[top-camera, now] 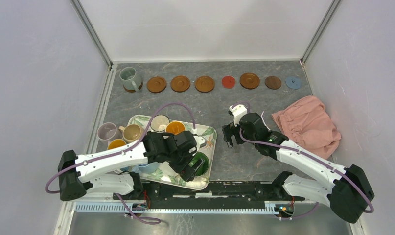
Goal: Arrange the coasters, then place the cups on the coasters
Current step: Pick up the cup from the tray.
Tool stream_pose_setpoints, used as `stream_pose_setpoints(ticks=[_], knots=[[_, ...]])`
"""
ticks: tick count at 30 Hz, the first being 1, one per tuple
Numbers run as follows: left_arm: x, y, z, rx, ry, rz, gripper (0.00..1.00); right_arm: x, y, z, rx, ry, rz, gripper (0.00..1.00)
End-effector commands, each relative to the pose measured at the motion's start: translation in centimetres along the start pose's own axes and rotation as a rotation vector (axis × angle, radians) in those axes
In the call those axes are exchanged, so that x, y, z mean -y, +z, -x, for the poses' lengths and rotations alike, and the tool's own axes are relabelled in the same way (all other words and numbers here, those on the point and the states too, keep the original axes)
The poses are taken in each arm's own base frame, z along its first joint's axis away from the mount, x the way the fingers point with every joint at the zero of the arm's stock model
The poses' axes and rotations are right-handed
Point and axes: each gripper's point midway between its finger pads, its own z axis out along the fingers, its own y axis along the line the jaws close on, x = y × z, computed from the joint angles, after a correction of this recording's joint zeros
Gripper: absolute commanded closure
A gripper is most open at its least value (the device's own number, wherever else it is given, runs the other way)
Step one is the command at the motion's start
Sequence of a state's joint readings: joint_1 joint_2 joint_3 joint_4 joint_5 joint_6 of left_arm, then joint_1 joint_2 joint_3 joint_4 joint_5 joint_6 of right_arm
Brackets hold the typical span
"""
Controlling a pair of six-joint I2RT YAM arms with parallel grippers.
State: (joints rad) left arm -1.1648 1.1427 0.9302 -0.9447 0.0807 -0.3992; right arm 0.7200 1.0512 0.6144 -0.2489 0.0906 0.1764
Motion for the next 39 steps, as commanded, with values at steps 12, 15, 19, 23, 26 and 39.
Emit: stream_pose_setpoints(ticks=[12, 15, 19, 23, 26, 39], knots=[[-1.5, 1.6, -0.1, -0.060, 0.035, 0.101, 0.23, -0.1, -0.6, 2.9, 0.080, -0.015, -0.010, 0.02], [-2.1, 2.2, 0.6, -0.025, -0.022, 0.153, 0.33, 0.0, -0.7, 2.9, 0.084, -0.015, -0.017, 0.02], [-2.6, 2.7, 1.4, 0.027, -0.108, 0.195, 0.48, 0.1, -0.8, 3.0, 0.087, -0.015, -0.021, 0.02], [-3.0, 3.2, 2.4, 0.111, -0.212, 0.227, 0.56, 0.2, -0.9, 3.1, 0.095, -0.015, -0.026, 0.02], [-3.8, 3.3, 3.6, 0.185, -0.280, 0.277, 0.61, 0.4, -1.1, 3.3, 0.103, -0.013, -0.040, 0.02], [-6.0, 4.9, 5.7, 0.408, -0.363, 0.460, 0.48, 1.0, -1.4, 3.7, 0.117, -0.010, -0.070, 0.02]])
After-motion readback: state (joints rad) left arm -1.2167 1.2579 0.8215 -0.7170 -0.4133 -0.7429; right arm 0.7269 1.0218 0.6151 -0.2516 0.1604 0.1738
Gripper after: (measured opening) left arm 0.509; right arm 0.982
